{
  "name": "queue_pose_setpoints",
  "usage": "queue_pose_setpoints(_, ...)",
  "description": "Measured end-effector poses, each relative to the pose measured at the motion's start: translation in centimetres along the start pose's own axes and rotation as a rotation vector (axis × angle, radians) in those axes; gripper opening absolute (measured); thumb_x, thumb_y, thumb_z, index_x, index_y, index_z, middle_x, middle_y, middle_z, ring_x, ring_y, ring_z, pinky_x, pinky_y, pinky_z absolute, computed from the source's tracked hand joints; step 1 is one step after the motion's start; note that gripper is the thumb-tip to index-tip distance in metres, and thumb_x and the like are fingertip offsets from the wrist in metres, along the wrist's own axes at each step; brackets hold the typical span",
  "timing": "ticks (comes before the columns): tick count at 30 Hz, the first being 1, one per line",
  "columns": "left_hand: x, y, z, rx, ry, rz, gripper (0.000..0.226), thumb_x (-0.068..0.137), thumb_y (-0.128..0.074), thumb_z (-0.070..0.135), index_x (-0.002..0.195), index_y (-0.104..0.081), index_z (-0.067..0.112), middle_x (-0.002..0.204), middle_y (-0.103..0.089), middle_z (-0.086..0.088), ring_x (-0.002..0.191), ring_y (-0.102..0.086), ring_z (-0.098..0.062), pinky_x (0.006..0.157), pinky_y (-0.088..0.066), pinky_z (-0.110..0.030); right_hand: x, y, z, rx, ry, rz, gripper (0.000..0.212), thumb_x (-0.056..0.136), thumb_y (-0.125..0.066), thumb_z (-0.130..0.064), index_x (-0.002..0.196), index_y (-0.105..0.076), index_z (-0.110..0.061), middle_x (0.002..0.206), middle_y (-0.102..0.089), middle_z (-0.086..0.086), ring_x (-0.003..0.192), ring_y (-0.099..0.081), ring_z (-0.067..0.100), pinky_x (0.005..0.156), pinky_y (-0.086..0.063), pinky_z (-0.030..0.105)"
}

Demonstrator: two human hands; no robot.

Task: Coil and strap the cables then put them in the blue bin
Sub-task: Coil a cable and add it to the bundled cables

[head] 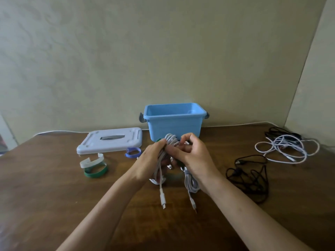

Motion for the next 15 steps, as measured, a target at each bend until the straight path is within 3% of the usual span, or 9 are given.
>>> queue_pose_setpoints(5,-0.7,1.1,0.2,0.048,-0.097,0.070,0.055,0.107,-0.035,0.036,0.111,-0.059,-0.013,0.092,-0.064,-0.034,0.084,-0.062,-0.034,0.085,-0.055,-0.052,0.1,-0.3,-0.2,-0.030,0.023,-0.046,0.040,0.081,-0.084,-0.013,0.101,-0.050,-0.015,0.097,-0.075,0.018,0.085,-0.075,0.030,0.080,-0.062,0.041)
queue_pose_setpoints(8,-0.9,2.1,0.4,0.054,-0.085,0.102,0.051,0.108,-0.033,0.037,0.106,-0.061,-0.005,0.082,-0.064,-0.017,0.074,-0.061,-0.024,0.067,-0.053,-0.032,0.2,0.2,0.0,-0.152,0.021,-0.101,0.048,0.077,-0.086,-0.009,0.112,-0.054,-0.018,0.096,-0.077,0.009,0.095,-0.075,0.024,0.088,-0.060,0.040)
queue_pose_setpoints(10,-1.1,2.4,0.7,0.092,-0.116,0.086,0.052,0.108,-0.031,0.038,0.111,-0.055,-0.009,0.091,-0.055,-0.012,0.081,-0.050,-0.026,0.073,-0.042,-0.037,0.3,0.5,0.2,-0.251,0.024,-0.117,0.049,0.077,-0.087,-0.014,0.115,-0.058,-0.024,0.094,-0.078,0.001,0.095,-0.074,0.016,0.092,-0.058,0.037)
queue_pose_setpoints(12,-1.0,2.5,0.9,0.103,-0.130,0.088,0.050,0.108,-0.032,0.037,0.112,-0.051,-0.009,0.092,-0.052,-0.014,0.083,-0.047,-0.028,0.073,-0.041,-0.041,0.5,0.6,0.5,-0.350,0.033,-0.128,0.038,0.079,-0.086,-0.023,0.111,-0.065,-0.028,0.095,-0.077,-0.004,0.096,-0.072,0.012,0.095,-0.057,0.038)
queue_pose_setpoints(15,-1.0,1.9,1.1,0.135,-0.177,0.076,0.044,0.107,-0.035,0.037,0.122,-0.050,-0.002,0.100,-0.056,-0.031,0.087,-0.056,-0.028,0.078,-0.050,-0.039,0.5,0.2,0.9,-0.431,0.046,-0.187,0.023,0.086,-0.081,-0.029,0.107,-0.073,-0.030,0.093,-0.075,-0.006,0.092,-0.070,0.014,0.090,-0.057,0.040)
Point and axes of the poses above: each hand's wrist, its own x-axis towards the middle knuckle, its own y-axis out of the back of the hand, z = x × y, the point moved 6 cm from there along x, towards the middle knuckle
